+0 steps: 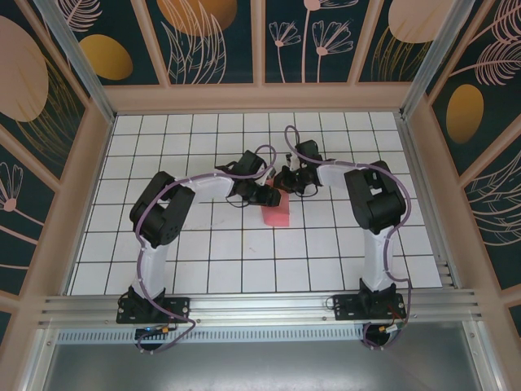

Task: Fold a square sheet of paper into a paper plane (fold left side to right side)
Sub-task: Hold the square sheet of paper at the center of the table, then first fold the square sheet of paper in half at the center of the table.

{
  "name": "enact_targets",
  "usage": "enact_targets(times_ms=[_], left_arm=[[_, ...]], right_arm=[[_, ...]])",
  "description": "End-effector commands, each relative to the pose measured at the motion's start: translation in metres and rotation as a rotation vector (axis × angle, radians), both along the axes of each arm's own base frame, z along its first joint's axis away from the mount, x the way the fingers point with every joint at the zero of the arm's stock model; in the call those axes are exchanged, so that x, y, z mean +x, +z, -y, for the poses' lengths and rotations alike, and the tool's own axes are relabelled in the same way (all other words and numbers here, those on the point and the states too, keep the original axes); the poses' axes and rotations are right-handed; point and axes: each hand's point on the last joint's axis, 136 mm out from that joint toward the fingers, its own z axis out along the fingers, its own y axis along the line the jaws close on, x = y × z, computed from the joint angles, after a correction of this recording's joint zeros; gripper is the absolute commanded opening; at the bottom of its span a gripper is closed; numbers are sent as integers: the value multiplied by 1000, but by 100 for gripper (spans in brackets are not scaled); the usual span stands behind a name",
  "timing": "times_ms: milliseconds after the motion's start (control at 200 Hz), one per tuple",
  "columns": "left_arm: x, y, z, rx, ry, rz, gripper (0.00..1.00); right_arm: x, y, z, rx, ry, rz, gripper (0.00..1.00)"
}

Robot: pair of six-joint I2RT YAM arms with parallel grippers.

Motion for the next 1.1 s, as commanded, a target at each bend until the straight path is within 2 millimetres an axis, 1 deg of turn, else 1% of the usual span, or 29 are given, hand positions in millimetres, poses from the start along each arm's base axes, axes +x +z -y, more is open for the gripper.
enact_targets(times_ms=[0,110,410,656,766,936,1096], left_arm=[[-25,-28,-15,63,-35,-71,50],[-35,-27,-15,51,-69,-66,50],[-66,-20,-12,-11,-146,-71,49],[-87,-17,-14,-28,-169,-83,49],[-95,-15,-11,-32,-183,-81,49],[-101,-14,-10,-29,-182,-83,49],[-112,-14,-9,-27,-191,-88,49]], right_arm=[[2,-12,6,-63,-6,-15,10],[-3,-25,12,-101,-14,-45,10],[-11,-33,16,-112,-26,-71,10],[-13,-36,17,-112,-29,-80,10],[-14,-36,17,-112,-29,-85,10],[-14,-35,16,-114,-28,-82,10],[-13,-35,16,-114,-28,-83,10]])
